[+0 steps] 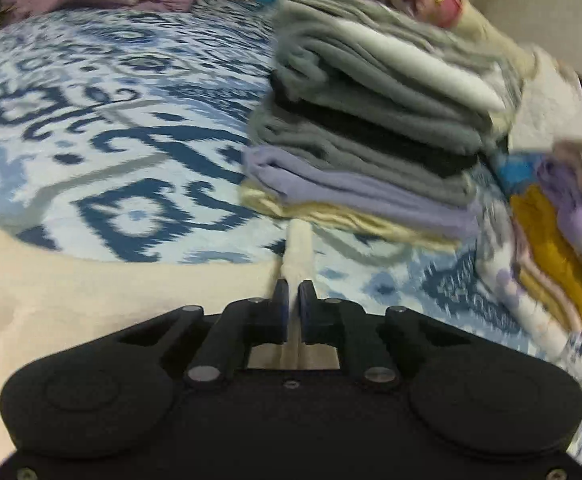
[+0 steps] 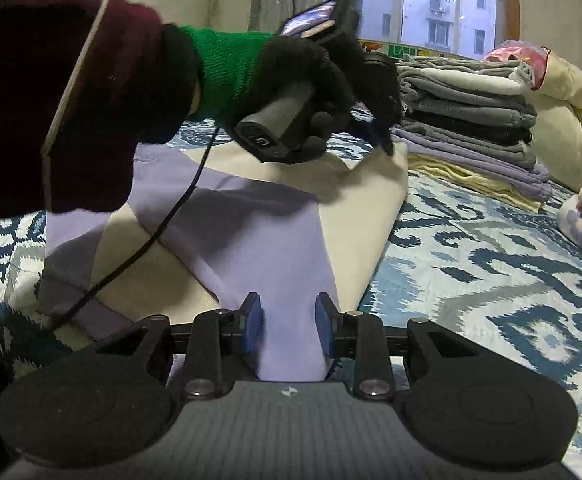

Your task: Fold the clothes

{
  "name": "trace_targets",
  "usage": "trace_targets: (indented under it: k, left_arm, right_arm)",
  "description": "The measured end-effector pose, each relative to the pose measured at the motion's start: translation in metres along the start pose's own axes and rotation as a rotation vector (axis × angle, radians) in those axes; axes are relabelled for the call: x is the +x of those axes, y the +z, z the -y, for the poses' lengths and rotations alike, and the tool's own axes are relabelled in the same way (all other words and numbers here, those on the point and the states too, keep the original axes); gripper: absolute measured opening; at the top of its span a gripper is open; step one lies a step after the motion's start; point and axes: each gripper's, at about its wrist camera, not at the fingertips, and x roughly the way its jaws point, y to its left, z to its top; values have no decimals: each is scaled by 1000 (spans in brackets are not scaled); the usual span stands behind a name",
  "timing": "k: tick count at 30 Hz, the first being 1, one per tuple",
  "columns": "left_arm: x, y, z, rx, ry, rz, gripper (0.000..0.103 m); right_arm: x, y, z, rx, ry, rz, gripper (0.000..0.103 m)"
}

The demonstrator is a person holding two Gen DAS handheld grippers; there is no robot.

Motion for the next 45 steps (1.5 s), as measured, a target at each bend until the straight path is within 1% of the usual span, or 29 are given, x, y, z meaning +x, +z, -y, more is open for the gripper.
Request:
trace_targets:
  k: [3,5,6,9,10,12,13,15,17,18,19,22,23,24,26,28,31,33,35,36,37,39,41,42,43,45]
  left_arm:
    - [14,-6,-7,7,15,-40,5]
    - [18,-6,-10,5,20,-50,9]
    - [17,-5,-9,13,31,-47,13]
    - [17,-6,-3,72,74,-40,20]
    - [13,-5,0,83,86,-27,20]
    - [1,-3,5,110,127,28,20]
    - [-6,-1,6,115,134,60,20]
    - [-19,2,10,128,129,114,20]
    - [-21,6,22,177,99,125,20]
    - [-20,7,30,211,75,122,20]
    - [-12,7,34,235,78,102,20]
    - [19,4,44,300,113,24,20]
    - [35,1,41,308,143,-23,20]
    - [46,-3,36,316,159,-29,21]
    - [43,2,33,289,151,-19,22]
    - [24,7,35,260,124,21,21]
    - [-15,0,28,238,147,73,21]
    - [-50,-11,14,208,157,112,22]
    - [-87,-25,-4,160,188,144,22]
    - [-105,-33,-13,130,196,157,23]
    - [-123,-41,-23,99,203,170,26]
    - [-162,-61,-45,31,226,201,29]
    - [-196,-81,-65,-33,246,233,37]
    - [-213,-91,-75,-65,257,249,44]
    - [-230,-101,-85,-97,267,264,44]
    - [-253,-121,-108,-195,272,284,44]
  right_arm:
    - [1,0,0,-4,-2,-1,32]
    - [1,0,0,-3,-1,-1,32]
    - [1,0,0,-1,0,-2,32]
    - [1,0,0,-3,-1,-2,32]
    - [0,0,0,-2,-1,-2,32]
    - [0,0,0,-1,0,-2,32]
    - [0,0,0,-1,0,-2,32]
    - [0,0,1,0,0,-2,32]
    - [0,0,0,0,0,-1,32]
    - [0,0,0,0,0,0,32]
    - [0,0,1,0,1,0,32]
    - [1,0,2,4,4,0,32]
    - [1,0,2,4,3,0,32]
    - [1,0,2,4,4,0,32]
    - [1,0,2,7,8,-2,32]
    - [1,0,2,10,13,-5,32]
    - [0,2,3,13,20,-8,33]
    - [-1,3,5,20,28,-11,33]
    - [-3,7,13,75,65,-18,33]
    - [-7,9,19,122,89,-9,32]
    - [-12,11,24,141,94,7,32]
    - [-20,14,32,178,104,41,32]
    - [-25,16,38,215,113,63,32]
    - [-26,16,40,234,114,70,32]
    - [-27,16,42,241,106,74,32]
    - [-29,15,41,237,100,79,32]
